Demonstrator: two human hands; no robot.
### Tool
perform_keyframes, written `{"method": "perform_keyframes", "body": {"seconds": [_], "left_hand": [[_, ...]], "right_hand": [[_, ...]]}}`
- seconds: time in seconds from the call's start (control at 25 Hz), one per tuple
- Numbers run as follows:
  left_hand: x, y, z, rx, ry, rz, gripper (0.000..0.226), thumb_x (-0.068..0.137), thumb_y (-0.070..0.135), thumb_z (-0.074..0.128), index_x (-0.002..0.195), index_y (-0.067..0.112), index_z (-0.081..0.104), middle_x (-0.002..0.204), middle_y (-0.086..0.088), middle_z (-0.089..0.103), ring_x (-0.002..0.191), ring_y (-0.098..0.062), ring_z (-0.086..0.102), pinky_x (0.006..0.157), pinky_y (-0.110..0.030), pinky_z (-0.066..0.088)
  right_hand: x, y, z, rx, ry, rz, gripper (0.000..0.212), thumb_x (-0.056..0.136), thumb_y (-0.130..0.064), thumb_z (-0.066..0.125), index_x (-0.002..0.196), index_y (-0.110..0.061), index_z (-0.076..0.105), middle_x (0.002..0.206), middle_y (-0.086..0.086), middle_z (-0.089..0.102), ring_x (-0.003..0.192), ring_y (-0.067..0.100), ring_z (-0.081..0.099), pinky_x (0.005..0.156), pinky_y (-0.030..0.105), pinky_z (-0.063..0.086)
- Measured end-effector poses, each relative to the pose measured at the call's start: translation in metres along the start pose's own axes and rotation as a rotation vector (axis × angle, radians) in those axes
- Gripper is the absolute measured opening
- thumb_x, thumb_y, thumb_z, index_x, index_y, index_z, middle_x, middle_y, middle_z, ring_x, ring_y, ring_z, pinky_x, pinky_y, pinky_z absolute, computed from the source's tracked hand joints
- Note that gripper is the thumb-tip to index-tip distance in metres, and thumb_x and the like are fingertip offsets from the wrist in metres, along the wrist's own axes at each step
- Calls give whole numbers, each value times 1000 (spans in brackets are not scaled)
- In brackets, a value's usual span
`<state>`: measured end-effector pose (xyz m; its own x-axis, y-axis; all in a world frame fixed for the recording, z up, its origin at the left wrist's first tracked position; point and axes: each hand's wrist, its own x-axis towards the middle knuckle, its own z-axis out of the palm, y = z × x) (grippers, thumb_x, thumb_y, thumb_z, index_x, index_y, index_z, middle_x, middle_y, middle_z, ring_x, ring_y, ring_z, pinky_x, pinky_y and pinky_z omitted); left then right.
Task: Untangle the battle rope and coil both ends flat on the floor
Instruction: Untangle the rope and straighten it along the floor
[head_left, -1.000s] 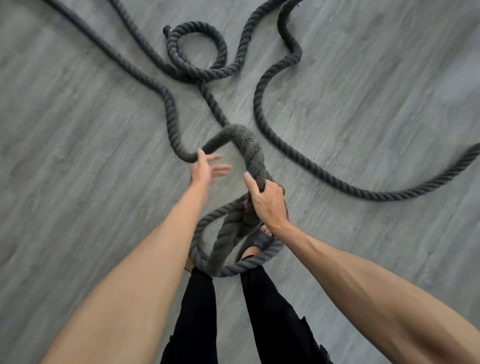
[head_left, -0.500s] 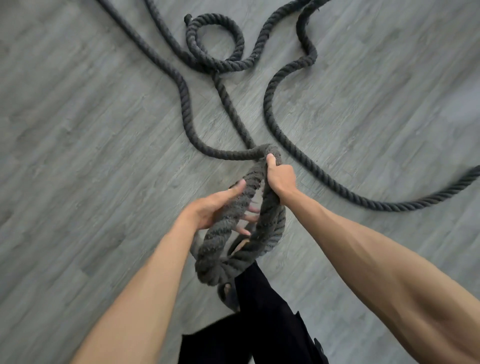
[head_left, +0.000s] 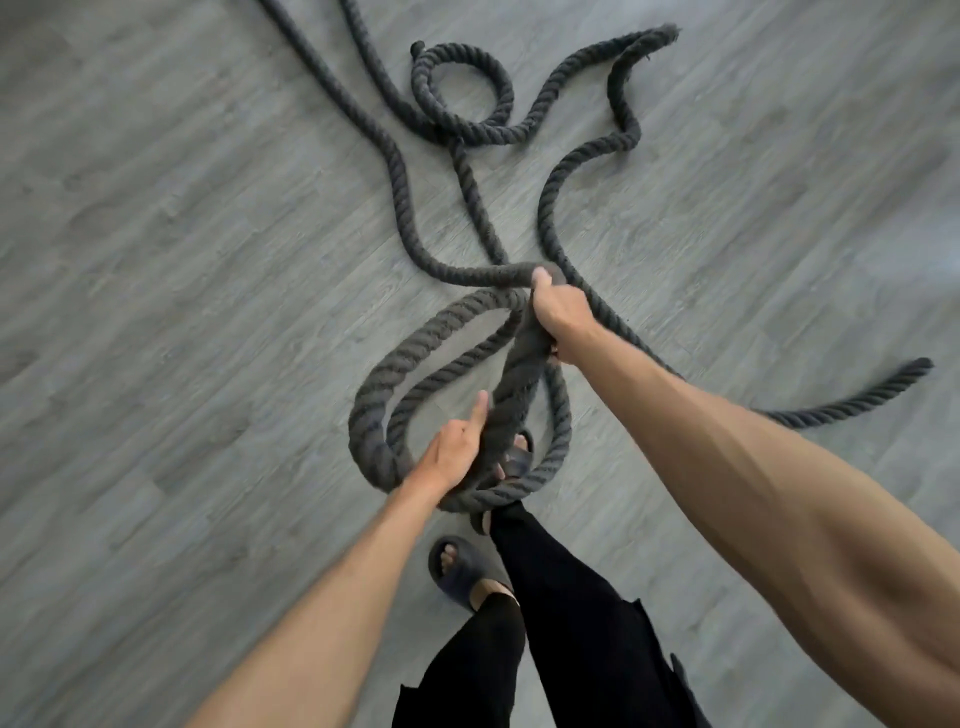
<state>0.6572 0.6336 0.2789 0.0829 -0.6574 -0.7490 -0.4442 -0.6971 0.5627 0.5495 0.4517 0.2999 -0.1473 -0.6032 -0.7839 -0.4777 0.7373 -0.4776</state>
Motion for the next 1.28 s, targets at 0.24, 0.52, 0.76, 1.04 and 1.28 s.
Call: {"method": "perform_keyframes", "body": {"seconds": [0.24, 0.52, 0.76, 1.04, 1.28], "left_hand": [[-9, 18, -15, -907, -306, -18, 101, 83, 86, 11, 56, -1, 53, 47, -17, 48, 40, -25, 46, 46, -29, 44], [-6, 58, -58, -1526, -498, 135, 76, 83, 86, 26, 76, 13, 45, 49, 3, 41, 39, -8, 38, 42, -23, 38], [-2, 8, -70, -1917, 134, -99, 51, 93, 58, 47, 73, 11, 48, 50, 0, 47, 37, -11, 45, 41, -18, 42], [-14, -109, -29, -1001, 783, -754, 46, 95, 32, 60, 131, 5, 50, 133, -22, 56, 117, -34, 59, 86, -43, 54], [-36, -82, 84, 242, 162, -7, 55, 91, 59, 38, 102, 15, 69, 109, -15, 70, 109, -34, 63, 93, -42, 47]], "right_hand": [[-21, -2, 10, 390, -183, -101, 34, 104, -22, 31, 97, -9, 63, 74, 6, 72, 73, 24, 70, 63, 35, 60], [-40, 118, 44, -426, -595, -301, 42, 108, -29, 38, 119, 0, 67, 118, 12, 67, 110, 22, 60, 105, 33, 44], [-78, 159, 36, -533, -663, -137, 84, 101, -66, 17, 138, -4, 59, 135, 20, 60, 122, 29, 58, 102, 32, 44], [-83, 201, 22, -554, -629, 31, 93, 97, -73, 14, 146, -2, 50, 154, 18, 44, 142, 32, 41, 120, 43, 28], [-96, 242, 48, -602, -598, -20, 48, 111, -23, 24, 147, 1, 44, 148, 31, 44, 138, 41, 43, 111, 41, 34]]}}
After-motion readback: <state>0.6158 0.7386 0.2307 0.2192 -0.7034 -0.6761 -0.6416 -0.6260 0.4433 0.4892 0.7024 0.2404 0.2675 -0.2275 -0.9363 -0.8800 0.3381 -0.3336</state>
